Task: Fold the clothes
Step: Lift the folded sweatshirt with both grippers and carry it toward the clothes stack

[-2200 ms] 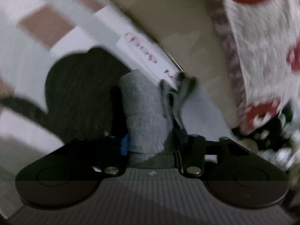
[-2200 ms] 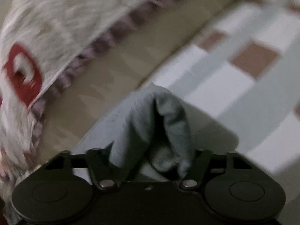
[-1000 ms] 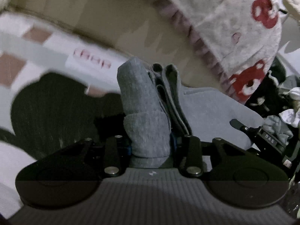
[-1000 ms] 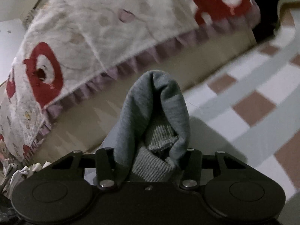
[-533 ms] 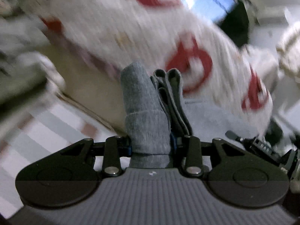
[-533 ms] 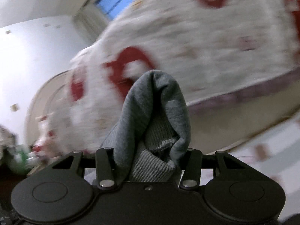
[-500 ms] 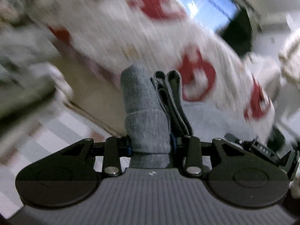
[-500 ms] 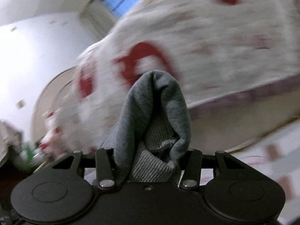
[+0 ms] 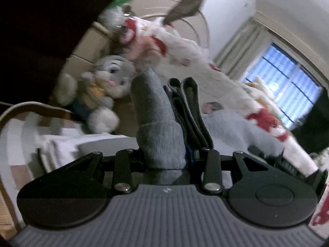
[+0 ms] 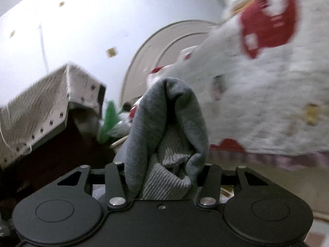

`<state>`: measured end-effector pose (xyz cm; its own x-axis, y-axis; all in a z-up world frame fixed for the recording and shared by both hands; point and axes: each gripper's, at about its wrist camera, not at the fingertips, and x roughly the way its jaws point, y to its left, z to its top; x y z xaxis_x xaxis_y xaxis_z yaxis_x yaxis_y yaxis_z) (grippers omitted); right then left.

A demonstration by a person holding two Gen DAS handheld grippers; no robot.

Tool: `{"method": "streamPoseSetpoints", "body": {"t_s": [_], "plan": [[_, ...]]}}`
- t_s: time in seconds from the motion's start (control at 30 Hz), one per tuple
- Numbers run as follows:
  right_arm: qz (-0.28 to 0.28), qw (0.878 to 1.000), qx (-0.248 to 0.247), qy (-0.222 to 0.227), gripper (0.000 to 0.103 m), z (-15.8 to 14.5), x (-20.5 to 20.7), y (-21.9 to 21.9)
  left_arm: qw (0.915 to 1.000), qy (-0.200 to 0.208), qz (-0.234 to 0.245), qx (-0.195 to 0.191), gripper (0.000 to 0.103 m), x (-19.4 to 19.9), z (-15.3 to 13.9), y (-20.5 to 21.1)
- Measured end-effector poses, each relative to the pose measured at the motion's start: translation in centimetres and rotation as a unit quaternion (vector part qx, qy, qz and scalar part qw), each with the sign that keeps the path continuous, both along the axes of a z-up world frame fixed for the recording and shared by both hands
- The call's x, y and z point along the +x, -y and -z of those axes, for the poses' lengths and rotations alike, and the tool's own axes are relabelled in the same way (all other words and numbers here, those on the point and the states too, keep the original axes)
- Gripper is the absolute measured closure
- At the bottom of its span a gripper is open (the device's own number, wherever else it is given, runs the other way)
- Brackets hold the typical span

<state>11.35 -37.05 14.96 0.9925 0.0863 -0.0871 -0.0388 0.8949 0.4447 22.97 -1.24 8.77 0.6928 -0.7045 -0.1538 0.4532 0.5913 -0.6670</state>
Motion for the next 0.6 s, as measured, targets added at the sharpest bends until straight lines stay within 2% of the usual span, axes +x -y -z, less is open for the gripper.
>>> {"method": "streamPoseSetpoints", "body": {"t_s": [0.2, 0.27, 0.33, 0.43, 0.53, 0.6], "plan": [[-0.037, 0.999, -0.005, -0.040, 0.050, 0.8, 6.6, -0.8, 0.9993, -0.019, -0.023, -0.020, 0.068, 2.8, 2.5, -1.0], [-0.051, 0.998, 0.014, -0.046, 0.050, 1.1, 8.1, 0.1, 0.9994, -0.025, -0.018, -0.017, 0.068, 3.1, 3.1, -1.3], [-0.060, 0.996, 0.034, -0.059, 0.050, 2.2, 10.1, 1.2, 0.9981, -0.053, -0.022, -0.023, 0.067, 4.5, 4.8, -1.3], [-0.054, 0.992, 0.053, -0.101, 0.047, 5.4, 13.4, 2.4, 0.9927, -0.109, -0.049, -0.009, 0.066, 6.5, 8.6, -0.6], [-0.038, 0.984, 0.096, -0.148, 0.043, 9.8, 15.3, 3.4, 0.9911, -0.115, -0.065, -0.016, 0.066, 7.0, 10.2, -0.3], [-0.038, 0.983, 0.123, -0.132, 0.044, 10.8, 14.9, 3.6, 0.9925, -0.103, -0.066, -0.007, 0.066, 7.0, 9.7, -0.3]]}}
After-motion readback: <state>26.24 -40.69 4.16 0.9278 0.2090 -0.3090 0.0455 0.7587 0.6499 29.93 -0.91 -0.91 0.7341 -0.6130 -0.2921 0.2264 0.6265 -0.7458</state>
